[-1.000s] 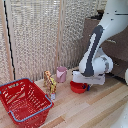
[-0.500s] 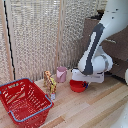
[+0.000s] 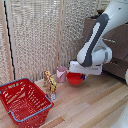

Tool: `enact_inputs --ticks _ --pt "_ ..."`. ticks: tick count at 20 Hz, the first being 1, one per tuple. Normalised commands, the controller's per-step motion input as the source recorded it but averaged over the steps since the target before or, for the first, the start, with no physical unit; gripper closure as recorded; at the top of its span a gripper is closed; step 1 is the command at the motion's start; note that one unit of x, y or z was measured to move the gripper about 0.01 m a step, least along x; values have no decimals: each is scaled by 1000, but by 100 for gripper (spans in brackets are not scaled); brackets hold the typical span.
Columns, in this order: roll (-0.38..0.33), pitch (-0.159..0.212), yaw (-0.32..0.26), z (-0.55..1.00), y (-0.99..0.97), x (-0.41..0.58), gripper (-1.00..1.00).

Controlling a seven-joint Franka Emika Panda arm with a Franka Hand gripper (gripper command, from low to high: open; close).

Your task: Transport the gripper mindfully toward the orange-red bowl and clasp it to elevate with ease. Ensure your robot's arm aligns efficiently with the top drawer's opening. Carefully slide the orange-red bowl into the designated spot with precision. After confirmation, withdraw the gripper gently. Close the drawer smoothly by transitioning the gripper to its handle.

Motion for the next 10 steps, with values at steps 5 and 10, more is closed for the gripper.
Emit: enact_inputs --ticks 5,10 --pt "-105 57 0 803 126 198 100" --pt "-119 21 0 633 235 210 100"
